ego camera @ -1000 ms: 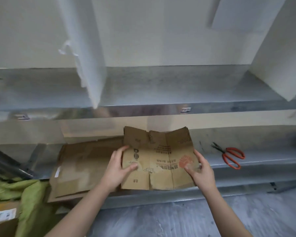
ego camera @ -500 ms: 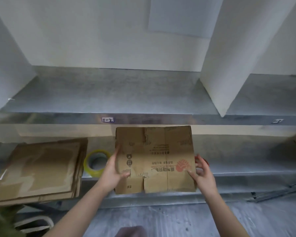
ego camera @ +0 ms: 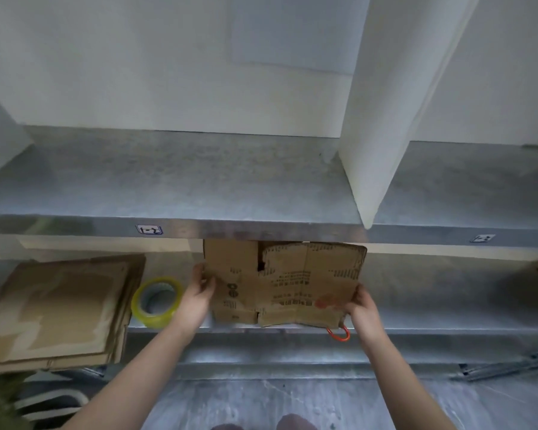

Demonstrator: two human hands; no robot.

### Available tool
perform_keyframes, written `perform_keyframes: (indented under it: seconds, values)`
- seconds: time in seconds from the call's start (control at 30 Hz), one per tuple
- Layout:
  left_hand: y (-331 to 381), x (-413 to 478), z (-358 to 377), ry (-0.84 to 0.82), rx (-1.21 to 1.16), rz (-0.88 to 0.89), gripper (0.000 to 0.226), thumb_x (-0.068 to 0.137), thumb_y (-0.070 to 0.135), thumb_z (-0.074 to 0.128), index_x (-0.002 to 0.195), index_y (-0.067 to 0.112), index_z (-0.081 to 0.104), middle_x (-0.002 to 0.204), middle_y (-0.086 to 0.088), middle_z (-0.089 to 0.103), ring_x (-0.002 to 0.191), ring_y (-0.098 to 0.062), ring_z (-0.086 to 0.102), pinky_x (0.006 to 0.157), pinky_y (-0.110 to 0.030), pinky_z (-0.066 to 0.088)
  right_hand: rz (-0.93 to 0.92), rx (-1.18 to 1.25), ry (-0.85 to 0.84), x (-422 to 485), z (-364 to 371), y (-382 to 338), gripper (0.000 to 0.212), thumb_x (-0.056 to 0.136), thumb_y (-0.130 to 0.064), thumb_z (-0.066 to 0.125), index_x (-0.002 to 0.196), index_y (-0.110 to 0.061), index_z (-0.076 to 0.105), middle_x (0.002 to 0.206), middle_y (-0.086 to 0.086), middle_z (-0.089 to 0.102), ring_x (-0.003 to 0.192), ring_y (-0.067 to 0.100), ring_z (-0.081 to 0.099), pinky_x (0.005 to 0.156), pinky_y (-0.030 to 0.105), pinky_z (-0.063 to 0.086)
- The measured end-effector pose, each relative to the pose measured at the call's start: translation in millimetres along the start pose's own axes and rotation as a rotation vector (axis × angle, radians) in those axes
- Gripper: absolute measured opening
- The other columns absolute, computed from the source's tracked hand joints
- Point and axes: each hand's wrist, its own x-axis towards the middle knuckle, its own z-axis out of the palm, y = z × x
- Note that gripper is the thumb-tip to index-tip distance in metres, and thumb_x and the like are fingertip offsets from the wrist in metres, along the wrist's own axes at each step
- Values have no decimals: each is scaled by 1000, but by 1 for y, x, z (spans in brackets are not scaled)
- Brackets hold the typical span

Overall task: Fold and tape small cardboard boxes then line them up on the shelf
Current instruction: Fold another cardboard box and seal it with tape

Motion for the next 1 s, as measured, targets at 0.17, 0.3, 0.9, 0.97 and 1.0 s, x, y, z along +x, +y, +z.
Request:
perform_keyframes:
  seconds: [0.17, 0.3, 0.9, 0.97, 1.0]
  values:
    - [3, -7, -1, -23, -174, -26, 44, 101, 11, 44, 144, 17, 37, 140, -6, 52, 130, -23, 47, 115, -49, 30, -38, 5, -20, 7, -5, 5, 40, 81, 15, 52, 101, -19, 62, 88, -9, 76, 84, 6, 70, 64, 15, 53]
    - [8, -17, 6, -45, -225, -47, 45, 102, 19, 42, 146, 23, 34, 145, 0, 47, 135, -19, 43, 117, -45, 27, -18, -28, -99, 13, 2, 10, 42, 82, 11, 47, 110, -17, 63, 101, -1, 75, 97, 14, 68, 82, 31, 54]
    - [9, -45, 13, -251, 264, 165, 114, 65, 54, 83, 144, 55, 1, 156, 20, 7, 142, -4, 16, 115, -39, 30, -301, -225, -290, -12, 8, 14, 56, 82, -40, 71, 129, -45, 41, 125, -20, 60, 121, 0, 54, 93, 12, 47]
    - [16, -41, 13, -137, 286, 186, 112, 62, 63, 80, 144, 58, 3, 154, 24, 3, 141, -4, 12, 116, -39, 23, -340, -253, -295, -13, 10, 10, 71, 78, -48, 73, 137, -49, 35, 135, -17, 54, 127, 2, 50, 95, 14, 47]
    - [19, -39, 12, -99, 295, 199, 105, 65, 62, 78, 144, 58, 9, 154, 24, 4, 140, -4, 13, 116, -39, 24, -373, -296, -306, -13, 11, 7, 77, 79, -51, 72, 143, -49, 29, 142, -15, 48, 131, 1, 45, 101, 20, 45]
